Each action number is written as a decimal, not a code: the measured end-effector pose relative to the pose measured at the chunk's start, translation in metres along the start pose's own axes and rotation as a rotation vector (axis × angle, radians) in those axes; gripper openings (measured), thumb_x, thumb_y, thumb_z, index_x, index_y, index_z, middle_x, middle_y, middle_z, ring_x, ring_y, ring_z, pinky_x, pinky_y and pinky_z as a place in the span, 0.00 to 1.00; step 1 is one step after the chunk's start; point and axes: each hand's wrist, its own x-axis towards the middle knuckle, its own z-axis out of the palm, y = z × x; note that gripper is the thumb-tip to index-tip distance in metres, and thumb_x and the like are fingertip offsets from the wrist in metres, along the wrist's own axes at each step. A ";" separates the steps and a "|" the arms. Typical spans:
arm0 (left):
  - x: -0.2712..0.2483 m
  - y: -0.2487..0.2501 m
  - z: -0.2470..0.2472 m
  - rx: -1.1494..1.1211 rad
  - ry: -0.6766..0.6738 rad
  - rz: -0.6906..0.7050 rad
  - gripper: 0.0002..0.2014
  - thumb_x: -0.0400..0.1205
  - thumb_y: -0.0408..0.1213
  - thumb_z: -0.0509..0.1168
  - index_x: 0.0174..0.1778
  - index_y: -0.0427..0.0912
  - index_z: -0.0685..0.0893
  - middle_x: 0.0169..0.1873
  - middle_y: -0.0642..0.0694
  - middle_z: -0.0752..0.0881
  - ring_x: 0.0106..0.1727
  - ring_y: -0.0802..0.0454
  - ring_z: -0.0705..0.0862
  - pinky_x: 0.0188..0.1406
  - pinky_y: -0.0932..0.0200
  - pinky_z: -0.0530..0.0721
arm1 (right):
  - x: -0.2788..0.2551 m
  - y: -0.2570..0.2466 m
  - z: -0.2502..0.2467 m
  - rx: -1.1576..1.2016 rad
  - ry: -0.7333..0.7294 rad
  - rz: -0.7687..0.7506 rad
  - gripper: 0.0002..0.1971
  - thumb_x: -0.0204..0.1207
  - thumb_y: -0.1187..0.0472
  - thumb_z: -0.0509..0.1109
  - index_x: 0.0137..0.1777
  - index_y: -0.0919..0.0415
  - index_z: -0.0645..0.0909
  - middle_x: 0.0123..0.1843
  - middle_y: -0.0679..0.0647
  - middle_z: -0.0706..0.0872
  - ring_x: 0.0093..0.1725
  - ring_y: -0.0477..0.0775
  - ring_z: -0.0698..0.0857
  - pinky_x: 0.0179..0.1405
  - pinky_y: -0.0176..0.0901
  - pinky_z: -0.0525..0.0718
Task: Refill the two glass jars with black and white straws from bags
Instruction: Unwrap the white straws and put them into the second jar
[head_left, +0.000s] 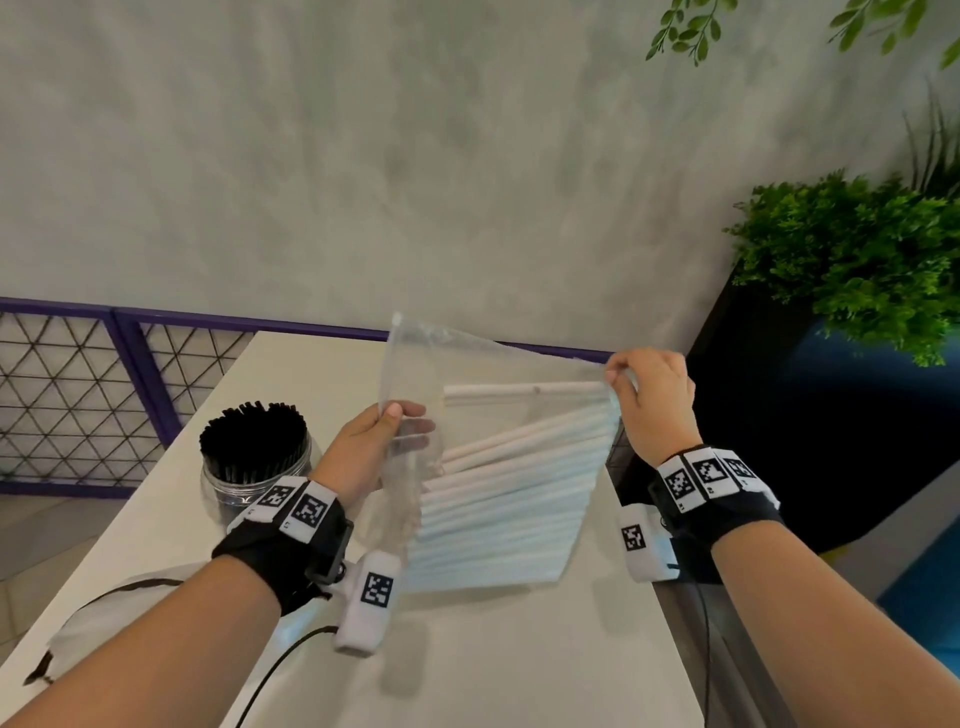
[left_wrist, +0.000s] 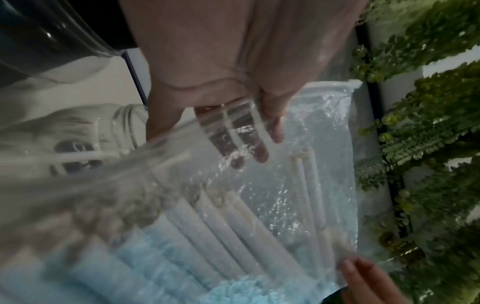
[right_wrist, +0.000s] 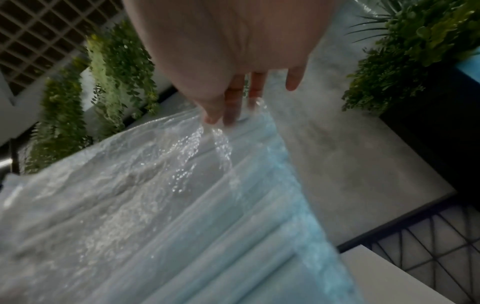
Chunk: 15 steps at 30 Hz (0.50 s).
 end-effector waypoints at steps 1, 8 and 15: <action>-0.001 -0.002 -0.002 0.032 -0.006 -0.022 0.14 0.88 0.46 0.52 0.48 0.52 0.84 0.49 0.52 0.90 0.59 0.49 0.85 0.59 0.41 0.77 | 0.000 -0.001 -0.001 -0.001 0.008 -0.037 0.09 0.79 0.66 0.63 0.43 0.51 0.79 0.47 0.41 0.77 0.58 0.51 0.68 0.55 0.48 0.64; 0.000 -0.023 -0.014 0.136 0.006 -0.119 0.13 0.88 0.47 0.53 0.51 0.55 0.84 0.59 0.51 0.86 0.63 0.48 0.81 0.59 0.42 0.74 | -0.003 0.001 0.006 -0.080 0.083 -0.269 0.06 0.76 0.66 0.64 0.43 0.56 0.81 0.45 0.50 0.82 0.54 0.56 0.73 0.51 0.52 0.74; 0.001 -0.037 -0.016 0.113 0.003 -0.191 0.13 0.88 0.45 0.53 0.50 0.51 0.83 0.54 0.49 0.86 0.56 0.44 0.84 0.65 0.42 0.74 | -0.010 0.006 0.015 -0.102 0.072 -0.283 0.06 0.76 0.70 0.68 0.45 0.59 0.83 0.43 0.52 0.83 0.50 0.60 0.77 0.48 0.56 0.78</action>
